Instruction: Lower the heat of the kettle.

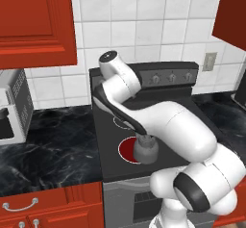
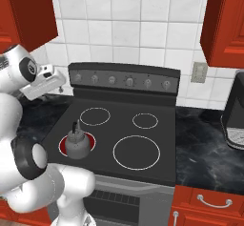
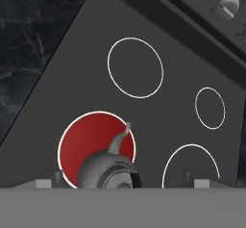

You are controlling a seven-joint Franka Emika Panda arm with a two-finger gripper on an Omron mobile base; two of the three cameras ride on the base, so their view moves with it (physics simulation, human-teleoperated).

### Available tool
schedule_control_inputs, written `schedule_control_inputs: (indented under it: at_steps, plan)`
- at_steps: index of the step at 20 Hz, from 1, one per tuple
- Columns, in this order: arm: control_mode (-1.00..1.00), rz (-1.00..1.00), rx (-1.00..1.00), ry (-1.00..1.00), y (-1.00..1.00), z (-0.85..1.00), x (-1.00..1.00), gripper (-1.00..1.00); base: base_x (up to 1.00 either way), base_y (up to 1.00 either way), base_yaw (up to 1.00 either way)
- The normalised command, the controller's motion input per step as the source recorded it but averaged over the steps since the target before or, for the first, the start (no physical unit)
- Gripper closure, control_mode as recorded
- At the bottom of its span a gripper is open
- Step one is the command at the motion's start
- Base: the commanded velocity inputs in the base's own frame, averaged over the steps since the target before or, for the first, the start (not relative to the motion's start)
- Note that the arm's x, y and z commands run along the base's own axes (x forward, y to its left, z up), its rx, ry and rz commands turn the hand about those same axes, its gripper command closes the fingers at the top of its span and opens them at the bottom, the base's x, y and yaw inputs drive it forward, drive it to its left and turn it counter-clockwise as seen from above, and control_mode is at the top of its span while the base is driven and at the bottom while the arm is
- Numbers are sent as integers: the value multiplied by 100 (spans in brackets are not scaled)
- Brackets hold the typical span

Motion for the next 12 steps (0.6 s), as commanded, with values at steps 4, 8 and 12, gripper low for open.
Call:
schedule_control_inputs:
  at_steps: [4, 8, 12]
  plan:
    - [-100, 6, 0, 0, 21, 0, 66, -100, 0, 0, 0]
    - [-100, 10, -5, 2, 23, 0, 63, -100, 0, 0, 0]
    - [-100, 19, -6, 2, 0, 0, 46, -100, 0, 0, 0]
